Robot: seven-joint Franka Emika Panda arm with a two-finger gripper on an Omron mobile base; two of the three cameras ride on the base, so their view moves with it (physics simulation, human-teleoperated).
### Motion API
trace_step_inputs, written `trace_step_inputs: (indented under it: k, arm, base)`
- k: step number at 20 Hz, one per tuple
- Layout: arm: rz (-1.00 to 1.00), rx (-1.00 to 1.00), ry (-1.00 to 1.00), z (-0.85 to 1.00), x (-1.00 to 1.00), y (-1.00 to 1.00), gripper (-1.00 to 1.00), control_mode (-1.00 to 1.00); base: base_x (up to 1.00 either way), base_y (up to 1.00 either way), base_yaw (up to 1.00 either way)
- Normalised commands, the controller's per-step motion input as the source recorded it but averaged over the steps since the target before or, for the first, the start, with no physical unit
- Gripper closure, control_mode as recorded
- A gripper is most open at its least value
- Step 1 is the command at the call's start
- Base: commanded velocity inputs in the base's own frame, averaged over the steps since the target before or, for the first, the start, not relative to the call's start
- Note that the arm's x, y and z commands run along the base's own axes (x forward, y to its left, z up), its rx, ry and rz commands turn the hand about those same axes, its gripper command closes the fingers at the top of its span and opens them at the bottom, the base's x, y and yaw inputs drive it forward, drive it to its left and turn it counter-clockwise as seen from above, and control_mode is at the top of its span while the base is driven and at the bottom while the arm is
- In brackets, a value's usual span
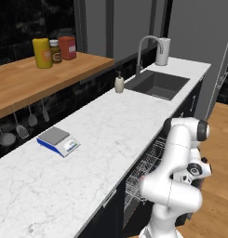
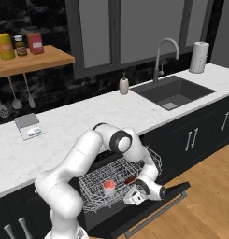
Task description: Pick up the cup and bowl from the counter, place them in the dishwasher, and close the dishwasher door.
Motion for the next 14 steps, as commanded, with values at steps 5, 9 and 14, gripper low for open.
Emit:
trace_step_inputs:
  k: [5, 9, 14]
  arm:
    - [0.00, 0.00, 0.00, -0.15, 0.52, 0.48, -1.00, -1.00]
    - [0.00, 0.01, 0.00, 0.00, 0.34, 0.60, -1.00, -1.00]
    - [0.00, 0.01, -0.14, 0.58, -0.06, 0.10, -1.00, -1.00]
  base:
    - [0.00, 0.00, 0.00]
    - [0.00, 0.00, 0.00]
    - [0.00, 0.00, 0.00]
